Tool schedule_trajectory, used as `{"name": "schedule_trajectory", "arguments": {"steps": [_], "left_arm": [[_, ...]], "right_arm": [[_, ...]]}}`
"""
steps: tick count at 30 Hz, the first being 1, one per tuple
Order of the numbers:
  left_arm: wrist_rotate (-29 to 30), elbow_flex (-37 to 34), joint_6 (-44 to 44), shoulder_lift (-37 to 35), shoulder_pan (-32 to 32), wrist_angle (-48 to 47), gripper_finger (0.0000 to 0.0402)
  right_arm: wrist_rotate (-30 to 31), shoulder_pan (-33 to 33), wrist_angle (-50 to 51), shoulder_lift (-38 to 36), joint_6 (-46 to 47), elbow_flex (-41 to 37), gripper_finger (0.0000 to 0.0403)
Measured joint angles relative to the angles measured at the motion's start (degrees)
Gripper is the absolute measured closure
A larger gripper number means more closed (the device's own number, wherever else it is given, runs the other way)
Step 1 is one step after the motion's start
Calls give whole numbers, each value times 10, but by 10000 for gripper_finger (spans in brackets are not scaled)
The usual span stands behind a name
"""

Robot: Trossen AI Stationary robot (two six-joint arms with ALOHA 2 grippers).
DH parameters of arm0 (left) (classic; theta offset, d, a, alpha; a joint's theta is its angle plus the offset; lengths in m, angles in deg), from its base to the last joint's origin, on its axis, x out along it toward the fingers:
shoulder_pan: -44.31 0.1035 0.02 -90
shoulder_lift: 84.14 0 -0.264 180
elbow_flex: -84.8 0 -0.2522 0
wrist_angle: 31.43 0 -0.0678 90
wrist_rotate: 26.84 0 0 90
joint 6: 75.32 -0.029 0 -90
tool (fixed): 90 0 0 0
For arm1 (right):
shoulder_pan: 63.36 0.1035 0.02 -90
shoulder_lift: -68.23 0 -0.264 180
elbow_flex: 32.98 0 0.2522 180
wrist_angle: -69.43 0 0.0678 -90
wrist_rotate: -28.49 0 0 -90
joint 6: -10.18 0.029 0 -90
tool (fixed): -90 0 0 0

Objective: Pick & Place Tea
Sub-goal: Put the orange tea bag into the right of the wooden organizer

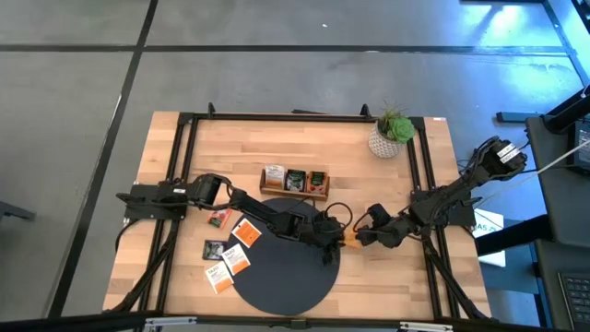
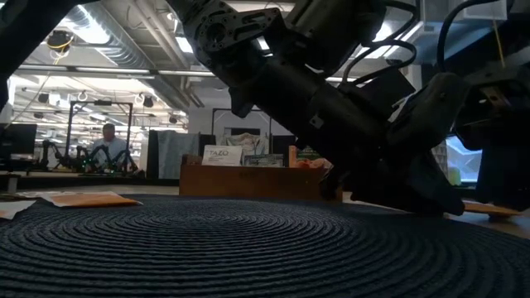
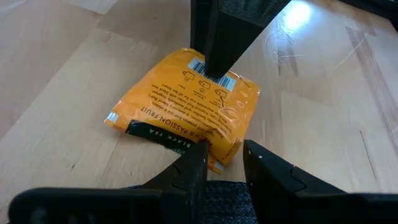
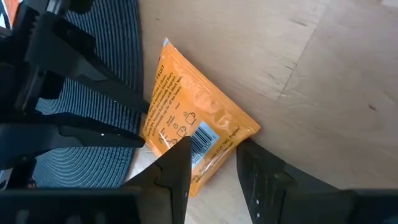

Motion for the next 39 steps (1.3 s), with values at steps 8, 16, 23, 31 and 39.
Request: {"name": "schedule_trajectory", "arguments": {"steps": [8, 16, 23, 31, 39], "left_arm": [[-4, -1, 0, 0, 0, -1, 303], [-6, -1, 0, 0, 0, -1, 300], [-6, -1, 3, 0, 0, -1, 303], [-5, -1, 4, 0, 0, -1, 300], [-5, -1, 4, 0, 0, 0, 300]], "right_arm": [[5, 1, -83, -2, -4, -6, 274], [-17, 1, -93, -5, 3, -5, 274], [86, 1, -94, -6, -6, -3, 274], [29, 1, -94, -7, -24, -3, 280], [29, 1, -94, -7, -38, -2, 344]]}}
